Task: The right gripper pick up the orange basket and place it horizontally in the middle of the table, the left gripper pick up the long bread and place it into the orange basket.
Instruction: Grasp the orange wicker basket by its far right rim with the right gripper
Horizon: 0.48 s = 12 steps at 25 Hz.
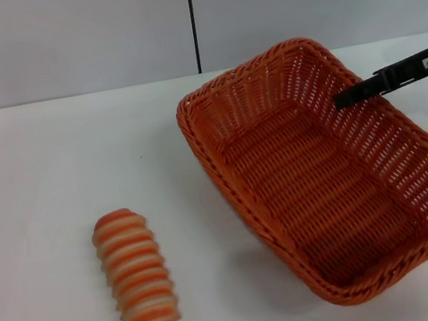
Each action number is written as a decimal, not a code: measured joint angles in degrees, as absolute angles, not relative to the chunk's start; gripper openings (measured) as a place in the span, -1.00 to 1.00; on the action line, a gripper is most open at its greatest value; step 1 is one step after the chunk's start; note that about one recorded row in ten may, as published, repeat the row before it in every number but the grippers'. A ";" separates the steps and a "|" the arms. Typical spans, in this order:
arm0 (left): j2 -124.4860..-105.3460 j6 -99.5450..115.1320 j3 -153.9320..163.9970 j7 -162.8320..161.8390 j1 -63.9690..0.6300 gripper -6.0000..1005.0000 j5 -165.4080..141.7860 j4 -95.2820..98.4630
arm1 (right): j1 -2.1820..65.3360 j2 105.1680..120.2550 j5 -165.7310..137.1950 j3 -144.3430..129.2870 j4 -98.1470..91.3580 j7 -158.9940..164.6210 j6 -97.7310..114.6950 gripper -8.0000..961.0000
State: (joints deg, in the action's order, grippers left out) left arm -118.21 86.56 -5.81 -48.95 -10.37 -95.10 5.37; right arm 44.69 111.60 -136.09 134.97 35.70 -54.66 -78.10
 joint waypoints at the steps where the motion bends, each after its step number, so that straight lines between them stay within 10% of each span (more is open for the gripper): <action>1: -118.19 86.57 -5.79 -48.95 -10.35 0.62 -95.10 5.37 | 44.79 111.62 -135.62 134.80 35.00 -54.95 -77.54 0.17; 12: -118.03 86.34 -5.80 -49.10 -10.02 0.62 -95.10 5.73 | 46.24 113.02 -134.78 130.72 32.26 -53.96 -73.61 0.15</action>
